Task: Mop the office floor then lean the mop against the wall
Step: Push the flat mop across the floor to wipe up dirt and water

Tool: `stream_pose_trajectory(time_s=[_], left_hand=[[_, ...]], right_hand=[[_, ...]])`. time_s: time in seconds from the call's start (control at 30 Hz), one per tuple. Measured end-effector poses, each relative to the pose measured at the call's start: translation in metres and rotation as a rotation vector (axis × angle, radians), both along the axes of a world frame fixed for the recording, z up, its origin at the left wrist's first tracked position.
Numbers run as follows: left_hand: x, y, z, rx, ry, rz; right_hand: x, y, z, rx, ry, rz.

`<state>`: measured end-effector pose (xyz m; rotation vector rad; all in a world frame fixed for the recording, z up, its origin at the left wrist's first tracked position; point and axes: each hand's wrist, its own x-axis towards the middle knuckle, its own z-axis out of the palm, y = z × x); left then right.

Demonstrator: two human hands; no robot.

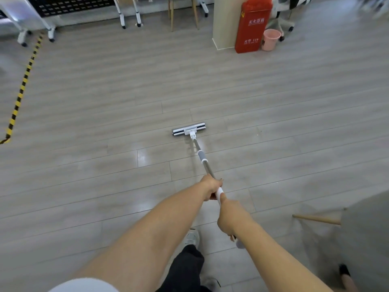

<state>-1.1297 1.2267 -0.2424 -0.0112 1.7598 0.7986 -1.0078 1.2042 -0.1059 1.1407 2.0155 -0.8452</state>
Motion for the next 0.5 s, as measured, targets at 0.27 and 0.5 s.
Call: stream_pose_trajectory(time_s=[0.27, 0.5], left_hand=[[-0.065, 0.020, -0.023, 0.006, 0.009, -0.036], [-0.150, 0.073, -0.026, 0.007, 0.058, -0.050]], right_hand=[[-0.065, 0.016, -0.029, -0.033, -0.029, 0.010], [-0.149, 0.068, -0.043, 0.003, 0.026, -0.023]])
